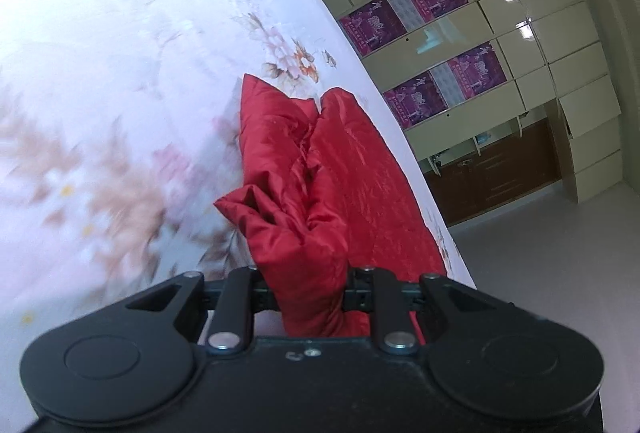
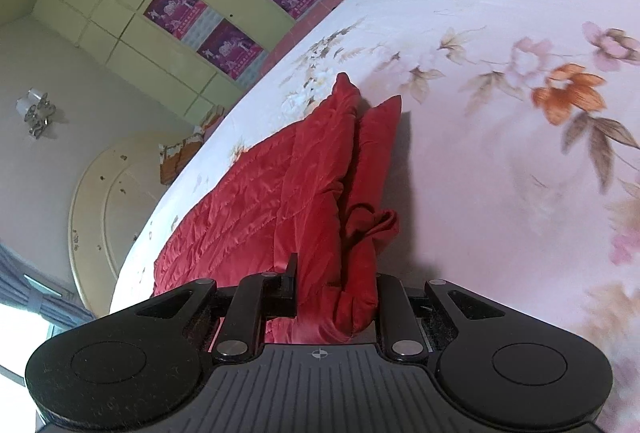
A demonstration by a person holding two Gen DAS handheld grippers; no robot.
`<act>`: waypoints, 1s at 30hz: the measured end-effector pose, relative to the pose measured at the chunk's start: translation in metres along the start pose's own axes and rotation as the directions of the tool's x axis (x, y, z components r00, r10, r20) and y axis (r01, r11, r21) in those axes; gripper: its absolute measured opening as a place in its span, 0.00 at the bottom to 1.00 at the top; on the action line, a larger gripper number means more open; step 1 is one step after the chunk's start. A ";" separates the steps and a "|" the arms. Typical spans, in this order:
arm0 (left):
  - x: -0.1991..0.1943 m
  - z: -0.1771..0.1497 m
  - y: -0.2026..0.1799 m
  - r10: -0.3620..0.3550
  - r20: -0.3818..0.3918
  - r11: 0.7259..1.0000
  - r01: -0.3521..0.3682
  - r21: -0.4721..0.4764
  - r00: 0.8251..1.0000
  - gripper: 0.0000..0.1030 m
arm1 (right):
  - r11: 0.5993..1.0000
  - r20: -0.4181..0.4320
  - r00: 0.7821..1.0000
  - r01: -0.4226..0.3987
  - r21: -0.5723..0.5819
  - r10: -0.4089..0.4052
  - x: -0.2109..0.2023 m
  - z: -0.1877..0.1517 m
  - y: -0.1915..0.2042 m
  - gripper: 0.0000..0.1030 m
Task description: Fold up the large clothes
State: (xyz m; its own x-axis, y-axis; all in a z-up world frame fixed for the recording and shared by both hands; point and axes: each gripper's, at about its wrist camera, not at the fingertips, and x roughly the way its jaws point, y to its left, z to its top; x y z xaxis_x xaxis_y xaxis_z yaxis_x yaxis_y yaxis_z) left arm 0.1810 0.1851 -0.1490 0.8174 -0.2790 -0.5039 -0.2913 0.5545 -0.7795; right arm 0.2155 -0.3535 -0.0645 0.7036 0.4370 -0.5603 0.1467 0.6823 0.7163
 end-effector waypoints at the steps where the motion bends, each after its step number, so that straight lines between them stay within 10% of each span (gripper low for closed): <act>1: -0.002 -0.002 0.002 0.000 -0.001 1.000 0.000 -0.002 1.000 0.19 | 1.000 -0.003 1.000 0.002 0.004 -0.002 -0.002 -0.001 -0.001 0.17; 9: 0.006 -0.003 0.010 0.010 0.012 1.000 -0.010 0.016 1.000 0.32 | 0.999 -0.040 0.999 0.033 0.026 -0.032 0.012 -0.002 -0.017 0.17; 12: -0.002 -0.007 0.009 0.023 0.022 1.000 -0.024 0.018 0.999 0.42 | 0.996 -0.031 0.997 0.068 0.049 -0.067 0.008 0.000 -0.025 0.46; 16: -0.020 -0.011 0.001 0.040 0.058 0.997 -0.044 0.062 0.998 0.87 | 0.995 0.019 0.996 0.084 0.052 -0.085 -0.014 0.001 -0.034 0.55; 21: -0.003 -0.005 0.001 0.039 0.034 0.998 -0.041 0.047 0.999 0.73 | 0.995 0.013 0.999 0.050 0.084 -0.052 -0.018 -0.003 -0.036 0.55; 24: 0.014 0.004 0.004 0.053 0.006 0.998 -0.053 0.034 0.999 0.46 | 0.994 -0.018 0.999 0.053 0.098 -0.052 0.000 -0.006 -0.032 0.54; 26: 0.023 0.009 0.007 0.041 -0.019 0.999 -0.040 0.031 0.999 0.27 | 0.994 -0.016 0.999 0.053 0.098 -0.052 0.007 -0.007 -0.028 0.28; 30: 0.014 0.003 0.006 0.019 -0.002 0.998 -0.019 0.058 1.000 0.19 | 0.996 0.007 0.999 0.053 0.071 -0.053 0.002 -0.007 -0.019 0.16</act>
State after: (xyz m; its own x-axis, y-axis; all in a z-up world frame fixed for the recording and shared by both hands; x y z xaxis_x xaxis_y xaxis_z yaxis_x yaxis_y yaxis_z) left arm 0.1926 0.1870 -0.1596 0.8110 -0.2697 -0.5192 -0.2773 0.6042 -0.7470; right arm 0.2095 -0.3613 -0.0818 0.7000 0.3955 -0.5947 0.2323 0.6612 0.7133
